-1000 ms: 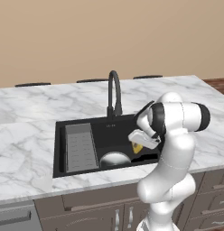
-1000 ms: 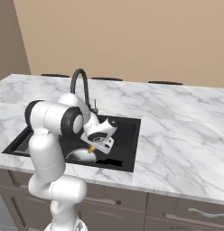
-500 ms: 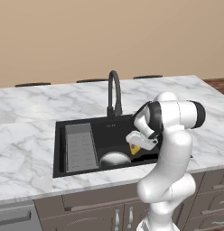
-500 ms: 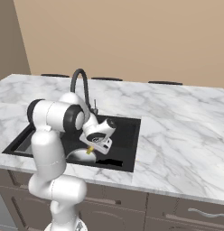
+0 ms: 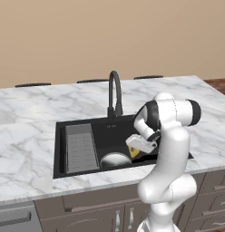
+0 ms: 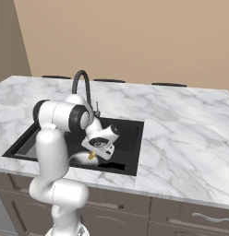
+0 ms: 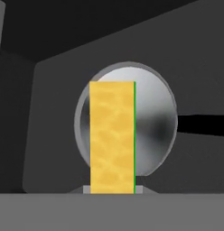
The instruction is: Pick the pan and sponge and place them into the sink. Then turn on the water.
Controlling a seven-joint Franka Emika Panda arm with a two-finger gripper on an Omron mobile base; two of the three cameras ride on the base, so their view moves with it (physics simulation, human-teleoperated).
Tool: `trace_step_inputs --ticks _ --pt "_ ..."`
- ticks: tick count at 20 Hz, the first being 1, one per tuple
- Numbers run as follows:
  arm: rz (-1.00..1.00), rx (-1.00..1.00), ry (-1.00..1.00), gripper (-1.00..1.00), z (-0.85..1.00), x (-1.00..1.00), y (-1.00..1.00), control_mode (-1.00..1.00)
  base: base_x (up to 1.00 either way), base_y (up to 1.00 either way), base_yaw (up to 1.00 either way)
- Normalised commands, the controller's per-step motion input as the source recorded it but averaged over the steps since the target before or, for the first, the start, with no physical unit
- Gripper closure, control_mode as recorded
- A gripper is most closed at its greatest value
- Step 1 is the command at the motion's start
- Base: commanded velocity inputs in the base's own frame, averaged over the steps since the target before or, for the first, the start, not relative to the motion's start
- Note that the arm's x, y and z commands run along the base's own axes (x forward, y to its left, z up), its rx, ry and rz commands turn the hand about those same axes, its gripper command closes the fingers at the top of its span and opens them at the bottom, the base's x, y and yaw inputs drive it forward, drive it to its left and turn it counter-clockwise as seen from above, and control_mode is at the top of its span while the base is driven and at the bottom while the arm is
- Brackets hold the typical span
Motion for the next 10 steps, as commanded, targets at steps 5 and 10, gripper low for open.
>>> trace_step_inputs --ticks 5,10 --pt "0.04 0.00 -0.01 1.00 -0.13 0.08 0.07 -1.00 0.00 0.00 0.00" --pt "0.04 0.00 -0.02 1.00 -0.11 0.11 0.07 -1.00 0.00 0.00 0.00"
